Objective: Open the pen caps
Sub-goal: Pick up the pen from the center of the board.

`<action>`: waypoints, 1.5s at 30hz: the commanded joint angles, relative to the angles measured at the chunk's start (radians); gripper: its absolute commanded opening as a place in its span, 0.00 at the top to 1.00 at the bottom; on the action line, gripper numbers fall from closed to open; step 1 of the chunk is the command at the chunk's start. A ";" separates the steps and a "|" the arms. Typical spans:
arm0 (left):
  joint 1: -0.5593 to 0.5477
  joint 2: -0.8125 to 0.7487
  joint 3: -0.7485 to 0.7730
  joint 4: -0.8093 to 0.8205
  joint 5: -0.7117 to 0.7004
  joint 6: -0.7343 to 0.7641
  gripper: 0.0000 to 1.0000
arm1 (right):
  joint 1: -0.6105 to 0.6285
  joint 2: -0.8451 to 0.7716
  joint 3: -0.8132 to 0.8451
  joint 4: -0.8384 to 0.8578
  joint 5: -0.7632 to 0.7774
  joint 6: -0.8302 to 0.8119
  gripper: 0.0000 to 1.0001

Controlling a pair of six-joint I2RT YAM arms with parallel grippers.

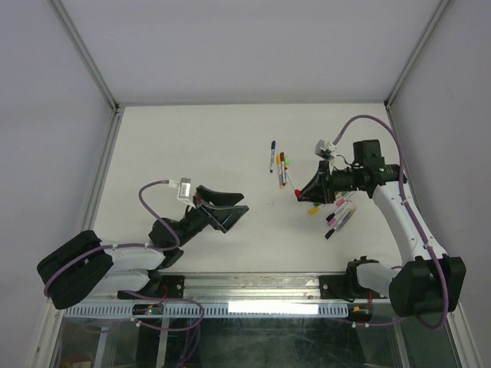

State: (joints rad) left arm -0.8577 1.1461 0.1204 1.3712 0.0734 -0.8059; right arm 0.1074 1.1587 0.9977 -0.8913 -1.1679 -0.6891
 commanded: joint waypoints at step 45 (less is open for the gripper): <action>-0.200 0.537 0.372 0.369 -0.165 0.219 0.38 | 0.109 0.108 -0.094 0.039 -0.203 -0.098 1.00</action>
State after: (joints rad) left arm -1.0485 1.6653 0.4507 1.4586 -0.1043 -0.5705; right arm 0.2085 1.2701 0.9016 -0.8581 -1.3327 -0.7612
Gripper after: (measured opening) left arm 0.659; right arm 0.160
